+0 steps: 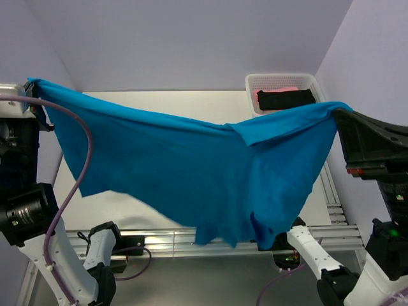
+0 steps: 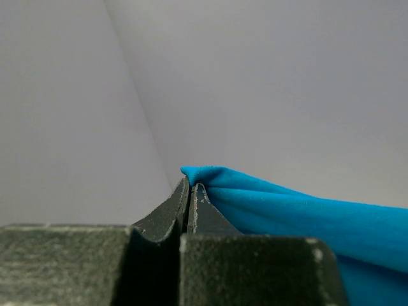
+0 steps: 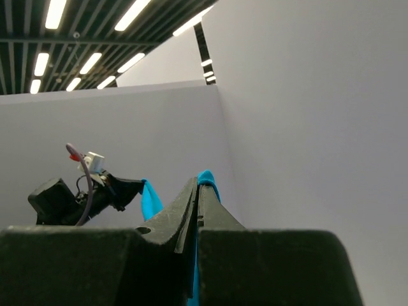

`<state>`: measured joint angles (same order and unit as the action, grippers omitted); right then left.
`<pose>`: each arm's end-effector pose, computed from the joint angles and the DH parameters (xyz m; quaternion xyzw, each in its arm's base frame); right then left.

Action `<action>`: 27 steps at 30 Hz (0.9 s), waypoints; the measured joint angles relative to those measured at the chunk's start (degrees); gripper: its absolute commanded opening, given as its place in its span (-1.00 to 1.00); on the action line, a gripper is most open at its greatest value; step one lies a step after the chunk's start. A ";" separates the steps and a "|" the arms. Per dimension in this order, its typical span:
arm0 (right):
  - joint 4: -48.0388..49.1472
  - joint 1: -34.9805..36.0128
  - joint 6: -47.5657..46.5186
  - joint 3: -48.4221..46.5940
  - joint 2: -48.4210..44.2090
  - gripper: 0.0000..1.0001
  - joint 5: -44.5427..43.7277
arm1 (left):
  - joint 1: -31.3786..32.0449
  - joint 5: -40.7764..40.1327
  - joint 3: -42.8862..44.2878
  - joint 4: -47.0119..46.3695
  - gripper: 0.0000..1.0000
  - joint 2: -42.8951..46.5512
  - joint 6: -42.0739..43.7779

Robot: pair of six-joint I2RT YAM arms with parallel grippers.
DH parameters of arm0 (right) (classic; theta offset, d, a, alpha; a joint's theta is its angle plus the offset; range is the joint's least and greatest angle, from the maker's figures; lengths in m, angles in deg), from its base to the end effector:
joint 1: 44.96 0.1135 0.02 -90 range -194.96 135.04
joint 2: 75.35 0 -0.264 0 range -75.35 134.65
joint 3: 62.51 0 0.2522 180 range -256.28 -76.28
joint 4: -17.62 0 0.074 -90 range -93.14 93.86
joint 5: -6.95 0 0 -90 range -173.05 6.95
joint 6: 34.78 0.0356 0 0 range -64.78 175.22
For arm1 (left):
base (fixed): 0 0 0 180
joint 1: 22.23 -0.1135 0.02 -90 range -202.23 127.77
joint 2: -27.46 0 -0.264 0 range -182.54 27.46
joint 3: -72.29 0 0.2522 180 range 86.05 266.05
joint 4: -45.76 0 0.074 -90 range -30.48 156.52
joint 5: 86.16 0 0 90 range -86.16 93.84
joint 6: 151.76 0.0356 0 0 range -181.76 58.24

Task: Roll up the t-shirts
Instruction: Flatten the tshirt

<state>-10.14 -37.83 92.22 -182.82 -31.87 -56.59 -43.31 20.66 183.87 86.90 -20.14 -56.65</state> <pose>-0.0464 0.0102 0.6207 -0.1195 0.3841 0.4168 0.8152 0.0524 0.0092 0.5770 0.0447 0.5588 0.1079 0.8211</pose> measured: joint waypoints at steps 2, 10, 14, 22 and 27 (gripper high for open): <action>-0.39 0.00 -0.04 -0.04 1.81 -1.00 0.02 | 0.00 0.02 0.09 -0.15 -0.99 -1.22 -0.04; 5.27 0.02 1.60 9.05 11.58 -1.00 1.05 | 0.00 0.87 -9.31 -6.69 -0.99 -8.13 -0.22; 9.33 0.02 3.30 12.98 21.22 -1.00 1.88 | 0.00 2.29 -15.98 -10.58 -0.99 -18.25 -0.24; 19.12 0.13 8.52 14.19 51.34 -1.00 3.34 | -0.07 4.48 -19.50 -14.43 -0.99 -43.23 -0.20; 20.26 0.13 11.52 4.04 72.61 -1.00 4.72 | -0.07 3.63 -18.58 -16.83 -0.99 -54.71 -0.37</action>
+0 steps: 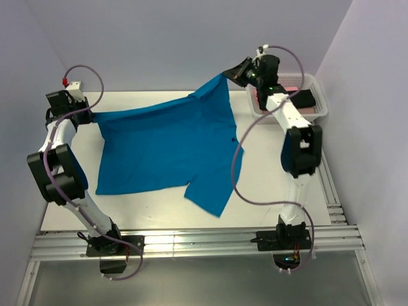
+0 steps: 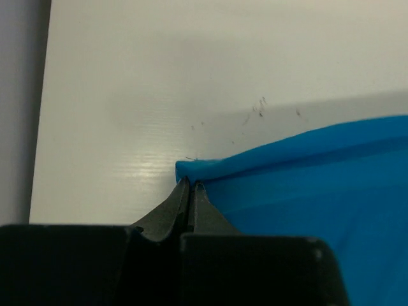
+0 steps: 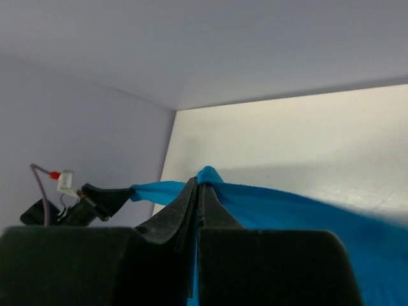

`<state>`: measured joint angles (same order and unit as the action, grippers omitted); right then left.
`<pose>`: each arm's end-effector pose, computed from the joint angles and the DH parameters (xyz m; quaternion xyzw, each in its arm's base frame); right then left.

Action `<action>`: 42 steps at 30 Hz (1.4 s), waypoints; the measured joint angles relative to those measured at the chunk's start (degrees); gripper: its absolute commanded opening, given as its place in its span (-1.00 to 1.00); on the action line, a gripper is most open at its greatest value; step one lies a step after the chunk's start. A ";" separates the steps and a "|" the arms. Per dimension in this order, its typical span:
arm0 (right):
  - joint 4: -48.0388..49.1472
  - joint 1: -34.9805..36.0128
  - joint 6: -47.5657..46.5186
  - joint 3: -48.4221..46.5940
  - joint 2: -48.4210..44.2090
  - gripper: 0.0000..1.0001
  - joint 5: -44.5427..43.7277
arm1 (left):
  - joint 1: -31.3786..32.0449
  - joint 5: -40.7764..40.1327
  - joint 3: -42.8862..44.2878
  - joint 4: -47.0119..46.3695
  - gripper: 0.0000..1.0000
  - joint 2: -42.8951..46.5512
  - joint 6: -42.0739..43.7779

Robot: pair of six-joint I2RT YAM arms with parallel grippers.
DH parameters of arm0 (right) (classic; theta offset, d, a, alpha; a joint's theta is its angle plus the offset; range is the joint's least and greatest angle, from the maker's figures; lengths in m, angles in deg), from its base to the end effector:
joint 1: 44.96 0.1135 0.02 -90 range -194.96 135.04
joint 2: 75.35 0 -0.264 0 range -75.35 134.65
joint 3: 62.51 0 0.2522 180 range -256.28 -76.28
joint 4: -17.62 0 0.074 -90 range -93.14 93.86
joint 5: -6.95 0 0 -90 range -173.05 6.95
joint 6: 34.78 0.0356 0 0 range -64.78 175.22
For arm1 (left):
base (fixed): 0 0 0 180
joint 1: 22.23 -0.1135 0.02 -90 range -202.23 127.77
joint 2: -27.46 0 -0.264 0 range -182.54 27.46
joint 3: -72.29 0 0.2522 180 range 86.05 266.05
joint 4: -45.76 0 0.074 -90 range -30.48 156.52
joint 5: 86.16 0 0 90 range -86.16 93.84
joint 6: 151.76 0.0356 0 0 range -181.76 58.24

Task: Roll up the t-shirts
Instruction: Flatten the tshirt

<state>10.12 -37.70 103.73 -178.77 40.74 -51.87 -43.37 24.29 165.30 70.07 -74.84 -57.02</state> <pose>0.4856 0.0804 0.3380 0.0886 0.7394 0.4759 0.4679 0.3911 0.1379 0.2713 -0.0407 0.8704 -0.0483 0.4883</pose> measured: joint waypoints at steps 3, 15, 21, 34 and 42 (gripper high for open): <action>-0.72 0.00 1.22 -10.64 10.75 -1.00 0.00 | 0.00 -0.48 4.20 -0.79 -0.99 -5.01 -0.55; 14.16 0.00 6.95 -15.67 19.74 -1.00 2.47 | -0.04 -0.37 9.33 -8.17 -0.99 -12.90 -2.64; 17.57 0.00 5.73 7.19 5.86 -1.00 3.41 | -0.07 -0.22 0.35 -7.23 -0.99 -3.82 -2.38; 10.86 9.44 -6.10 37.73 -63.19 -1.00 -0.55 | -0.39 -0.44 -11.69 -1.62 -0.99 54.86 0.63; -1.99 15.28 -8.17 39.41 -89.96 -1.00 -3.23 | -0.44 -2.29 -12.20 4.55 -0.99 74.84 0.61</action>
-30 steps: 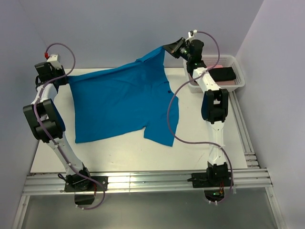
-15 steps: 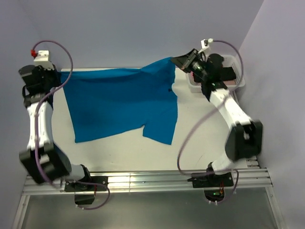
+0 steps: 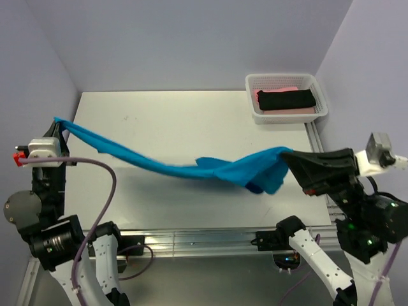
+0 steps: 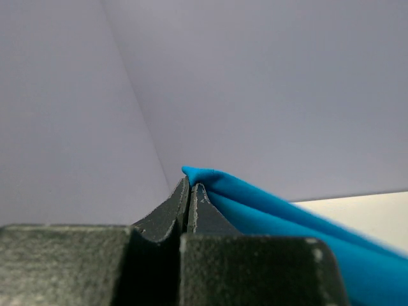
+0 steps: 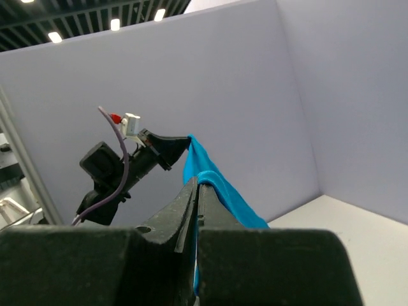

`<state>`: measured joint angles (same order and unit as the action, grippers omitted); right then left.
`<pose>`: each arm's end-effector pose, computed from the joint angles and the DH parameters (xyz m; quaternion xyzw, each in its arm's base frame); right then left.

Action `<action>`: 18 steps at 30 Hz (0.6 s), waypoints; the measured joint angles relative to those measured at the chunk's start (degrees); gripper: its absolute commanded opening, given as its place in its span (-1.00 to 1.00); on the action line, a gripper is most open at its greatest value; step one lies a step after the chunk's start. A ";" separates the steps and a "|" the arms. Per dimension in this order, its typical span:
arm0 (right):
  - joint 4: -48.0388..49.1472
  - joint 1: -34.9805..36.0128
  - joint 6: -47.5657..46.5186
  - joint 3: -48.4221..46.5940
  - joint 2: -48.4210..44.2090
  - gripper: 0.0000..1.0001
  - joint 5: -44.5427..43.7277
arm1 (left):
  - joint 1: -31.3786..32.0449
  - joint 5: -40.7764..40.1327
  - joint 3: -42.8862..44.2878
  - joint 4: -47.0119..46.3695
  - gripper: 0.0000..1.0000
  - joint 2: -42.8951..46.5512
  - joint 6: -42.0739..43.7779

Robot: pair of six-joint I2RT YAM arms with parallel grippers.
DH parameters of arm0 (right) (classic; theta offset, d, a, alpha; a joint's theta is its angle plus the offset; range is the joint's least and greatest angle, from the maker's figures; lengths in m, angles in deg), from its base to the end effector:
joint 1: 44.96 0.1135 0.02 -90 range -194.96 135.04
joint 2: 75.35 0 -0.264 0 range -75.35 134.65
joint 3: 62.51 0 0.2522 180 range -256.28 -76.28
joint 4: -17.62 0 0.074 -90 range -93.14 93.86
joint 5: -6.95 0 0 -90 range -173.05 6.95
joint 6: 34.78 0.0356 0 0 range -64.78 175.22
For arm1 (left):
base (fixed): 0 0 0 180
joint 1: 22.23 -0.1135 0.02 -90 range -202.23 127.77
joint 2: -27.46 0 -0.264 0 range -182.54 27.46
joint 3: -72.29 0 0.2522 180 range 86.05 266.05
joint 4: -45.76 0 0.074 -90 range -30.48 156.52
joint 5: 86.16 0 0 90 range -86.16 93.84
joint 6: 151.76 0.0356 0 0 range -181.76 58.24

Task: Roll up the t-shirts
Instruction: Flatten the tshirt

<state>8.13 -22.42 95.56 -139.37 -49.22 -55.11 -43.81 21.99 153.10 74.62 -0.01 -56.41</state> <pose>0.0138 0.0238 0.4945 -0.1553 0.4298 0.5461 0.7021 0.0361 0.0024 0.4823 0.0559 0.5477 0.1104 0.8275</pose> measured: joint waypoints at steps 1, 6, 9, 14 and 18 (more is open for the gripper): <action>-2.73 0.09 0.04 -0.83 -1.46 -1.00 -0.04 | 0.00 -0.11 0.63 1.20 -0.99 0.72 -0.02; -13.64 0.09 0.39 -8.57 -3.56 -1.00 -0.13 | 0.00 -0.81 8.24 7.93 -0.99 0.70 -0.07; -20.15 0.02 -0.07 -16.39 -1.84 -1.00 -1.25 | 0.00 -1.57 12.92 9.51 -0.99 0.31 -0.15; -29.07 0.02 -2.99 -30.84 6.03 -1.00 -3.39 | 0.02 -3.19 17.20 9.81 -0.99 -2.56 -0.24; -30.64 0.02 -4.26 -41.94 14.95 -1.00 -2.75 | 0.02 -4.09 19.82 9.18 -0.99 -8.13 -0.48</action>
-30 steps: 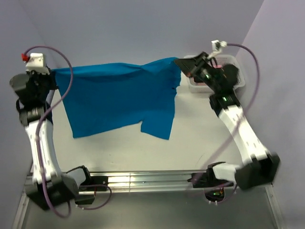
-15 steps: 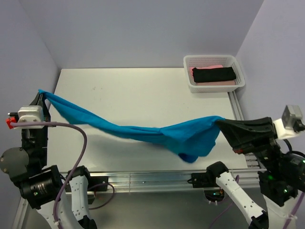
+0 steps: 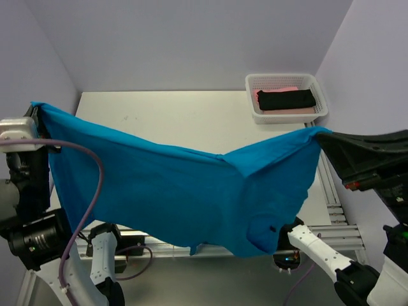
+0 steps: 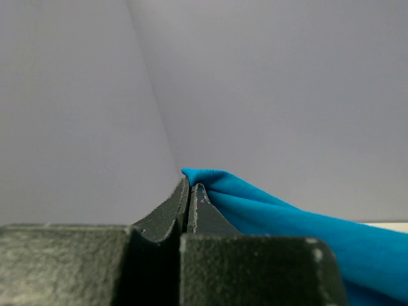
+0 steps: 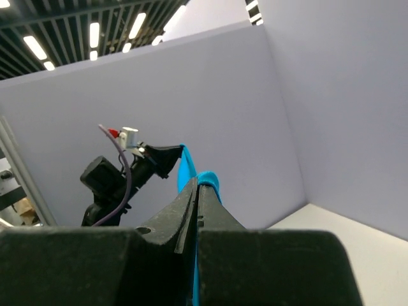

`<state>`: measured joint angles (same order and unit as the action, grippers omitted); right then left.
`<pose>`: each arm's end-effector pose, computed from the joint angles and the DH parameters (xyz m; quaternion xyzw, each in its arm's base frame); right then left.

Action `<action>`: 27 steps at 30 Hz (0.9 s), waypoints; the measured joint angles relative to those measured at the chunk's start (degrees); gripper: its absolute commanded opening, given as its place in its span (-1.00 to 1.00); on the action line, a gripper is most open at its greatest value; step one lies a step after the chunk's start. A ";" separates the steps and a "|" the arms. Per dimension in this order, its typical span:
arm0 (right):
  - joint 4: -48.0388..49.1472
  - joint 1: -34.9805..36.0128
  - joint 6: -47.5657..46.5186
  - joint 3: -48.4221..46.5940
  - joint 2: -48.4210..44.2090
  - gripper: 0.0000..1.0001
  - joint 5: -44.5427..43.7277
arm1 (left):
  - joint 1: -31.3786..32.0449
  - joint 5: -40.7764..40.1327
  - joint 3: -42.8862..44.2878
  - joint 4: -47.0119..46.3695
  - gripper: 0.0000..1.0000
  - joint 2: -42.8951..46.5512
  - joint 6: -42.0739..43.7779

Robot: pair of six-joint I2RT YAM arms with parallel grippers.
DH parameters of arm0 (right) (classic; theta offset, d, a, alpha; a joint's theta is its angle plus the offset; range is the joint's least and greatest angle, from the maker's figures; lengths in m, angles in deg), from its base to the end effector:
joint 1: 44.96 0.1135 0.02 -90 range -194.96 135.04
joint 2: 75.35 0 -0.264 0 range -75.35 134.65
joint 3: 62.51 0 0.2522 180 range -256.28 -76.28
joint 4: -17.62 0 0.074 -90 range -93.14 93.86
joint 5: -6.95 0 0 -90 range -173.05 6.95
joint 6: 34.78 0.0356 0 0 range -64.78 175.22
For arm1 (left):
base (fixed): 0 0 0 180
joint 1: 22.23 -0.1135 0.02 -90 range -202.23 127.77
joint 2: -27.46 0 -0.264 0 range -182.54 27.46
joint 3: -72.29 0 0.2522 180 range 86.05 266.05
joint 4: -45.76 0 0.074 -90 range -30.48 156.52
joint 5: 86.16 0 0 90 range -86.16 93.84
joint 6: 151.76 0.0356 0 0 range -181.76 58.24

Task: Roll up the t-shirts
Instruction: Flatten the tshirt

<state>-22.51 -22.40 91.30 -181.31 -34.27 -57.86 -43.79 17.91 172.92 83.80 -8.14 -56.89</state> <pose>-0.0439 -0.0018 0.5982 -0.1436 0.4510 0.5127 0.7163 0.0111 -0.0049 0.5451 0.0280 0.5283 0.1311 0.8384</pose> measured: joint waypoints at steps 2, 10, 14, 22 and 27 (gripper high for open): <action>0.00 0.00 0.02 -0.22 1.62 -1.00 0.50 | 0.00 -0.48 -0.46 0.39 -0.99 -1.40 -0.09; 0.57 0.00 0.28 -1.84 5.01 -1.00 4.02 | 0.00 -2.71 -0.11 0.42 -0.99 -1.31 -0.13; 2.62 0.00 0.26 -1.84 3.74 -1.00 5.42 | 0.00 -3.65 -0.07 0.48 -0.99 1.27 -0.72; 3.10 0.00 0.59 -5.40 -1.75 -1.00 6.69 | 0.96 -5.44 3.61 1.40 -0.99 6.27 -2.29; 2.97 -0.02 0.70 -9.60 -2.54 -1.00 7.23 | 1.90 -6.80 7.74 2.38 -0.99 6.82 -2.54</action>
<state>-19.54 -22.42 92.00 -190.90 -36.81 -50.63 -41.89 11.11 180.66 86.18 -1.32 -59.43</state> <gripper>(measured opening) 0.008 0.013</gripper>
